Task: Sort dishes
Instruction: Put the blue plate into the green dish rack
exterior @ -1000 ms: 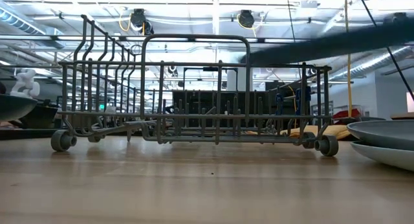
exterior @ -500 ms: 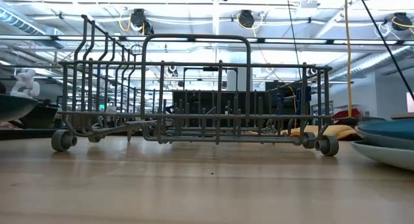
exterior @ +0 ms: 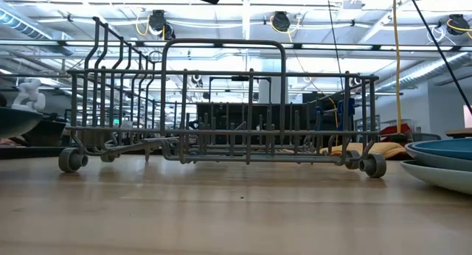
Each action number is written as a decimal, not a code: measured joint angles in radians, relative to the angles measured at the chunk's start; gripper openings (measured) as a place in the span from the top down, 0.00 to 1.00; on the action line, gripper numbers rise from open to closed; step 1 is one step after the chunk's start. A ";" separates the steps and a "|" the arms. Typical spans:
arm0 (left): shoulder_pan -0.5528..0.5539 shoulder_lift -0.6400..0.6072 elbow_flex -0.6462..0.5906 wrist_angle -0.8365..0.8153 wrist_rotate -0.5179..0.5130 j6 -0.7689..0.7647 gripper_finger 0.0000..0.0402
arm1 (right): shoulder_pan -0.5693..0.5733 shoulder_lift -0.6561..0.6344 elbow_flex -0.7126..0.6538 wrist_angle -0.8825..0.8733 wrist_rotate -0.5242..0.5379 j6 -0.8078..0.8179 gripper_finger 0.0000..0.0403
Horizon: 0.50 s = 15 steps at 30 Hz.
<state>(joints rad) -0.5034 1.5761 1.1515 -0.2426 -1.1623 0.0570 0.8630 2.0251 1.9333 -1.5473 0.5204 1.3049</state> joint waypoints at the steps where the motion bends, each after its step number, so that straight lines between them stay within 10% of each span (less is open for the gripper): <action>1: 0.000 0.000 0.000 0.003 0.006 0.000 0.51 | 0.022 0.000 -0.020 0.017 -0.044 0.049 0.98; 15: -0.030 0.000 0.047 0.071 0.082 0.001 0.51 | 0.145 0.000 -0.349 0.426 -0.339 0.173 0.49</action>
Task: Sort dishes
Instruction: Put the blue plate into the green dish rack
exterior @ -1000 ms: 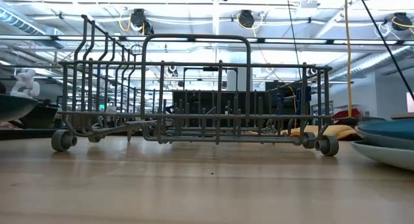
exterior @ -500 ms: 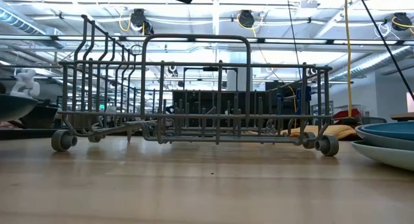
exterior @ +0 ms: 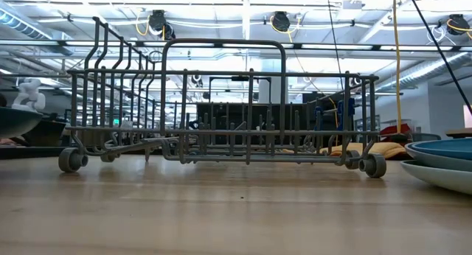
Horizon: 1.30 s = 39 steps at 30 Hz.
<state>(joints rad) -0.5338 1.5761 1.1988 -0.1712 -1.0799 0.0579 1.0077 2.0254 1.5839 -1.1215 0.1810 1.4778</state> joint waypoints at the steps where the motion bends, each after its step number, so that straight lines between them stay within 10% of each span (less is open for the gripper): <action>1: -0.004 0.000 0.002 0.000 0.000 0.000 0.51 | 0.000 0.000 -0.018 0.002 -0.015 0.002 0.48; 15: -0.003 -0.001 0.003 -0.003 -0.001 0.027 0.51 | -0.009 0.027 -0.119 0.058 -0.106 -0.056 0.60; 24: -0.004 -0.001 0.003 -0.003 -0.001 0.027 0.51 | -0.016 0.034 -0.112 0.060 -0.101 -0.120 0.96; 39: -0.004 -0.001 0.003 -0.002 -0.001 0.027 0.51 | -0.016 0.036 0.053 -0.073 -0.042 -0.179 0.99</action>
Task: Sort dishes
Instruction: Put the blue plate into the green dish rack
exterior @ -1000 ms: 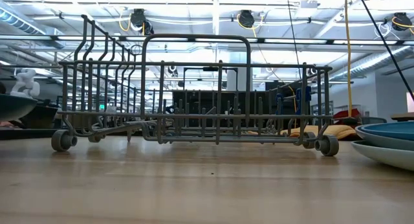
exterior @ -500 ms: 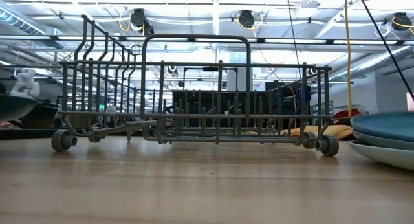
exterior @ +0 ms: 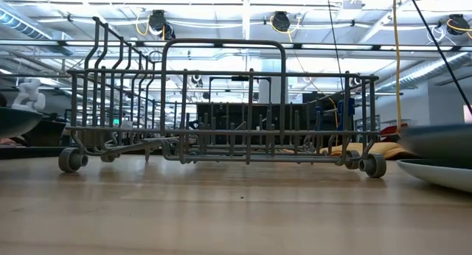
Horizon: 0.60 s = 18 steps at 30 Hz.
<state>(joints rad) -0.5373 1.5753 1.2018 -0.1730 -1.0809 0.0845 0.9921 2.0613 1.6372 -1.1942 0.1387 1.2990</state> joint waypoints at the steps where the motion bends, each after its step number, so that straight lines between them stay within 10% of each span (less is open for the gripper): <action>1: 0.000 0.000 0.000 0.000 0.000 0.000 0.51 | 0.000 -0.001 0.013 -0.012 0.016 0.000 0.99; 18: 0.000 0.000 0.000 0.001 0.000 0.000 0.51 | 0.001 -0.003 0.105 -0.084 0.192 0.050 1.00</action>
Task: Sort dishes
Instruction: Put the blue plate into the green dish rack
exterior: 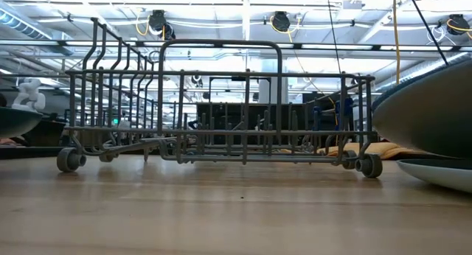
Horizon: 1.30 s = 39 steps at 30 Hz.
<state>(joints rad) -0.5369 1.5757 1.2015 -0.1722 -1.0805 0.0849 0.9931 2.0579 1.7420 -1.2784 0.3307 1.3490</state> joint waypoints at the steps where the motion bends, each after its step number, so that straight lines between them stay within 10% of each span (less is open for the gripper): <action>1: 0.000 0.000 0.000 0.000 0.000 0.000 0.51 | 0.000 -0.002 0.000 0.006 0.023 0.001 1.00; 11: 0.000 0.000 0.000 0.000 0.001 0.000 0.51 | 0.000 -0.028 -0.017 0.020 0.031 0.052 0.98; 25: 0.000 0.000 0.000 0.000 0.004 0.000 0.51 | -0.023 -0.032 -0.021 -0.049 -0.068 0.077 0.55; 31: 0.000 0.000 0.000 0.010 0.004 0.000 0.51 | -0.047 -0.036 -0.022 -0.293 -0.003 0.143 0.56; 39: 0.000 0.000 0.000 0.008 0.004 0.001 0.51 | -0.081 -0.045 -0.031 0.003 -0.183 -0.046 0.57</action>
<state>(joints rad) -0.5369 1.5757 1.2011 -0.1638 -1.0763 0.0864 0.9118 2.0125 1.7115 -1.2750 0.1472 1.3025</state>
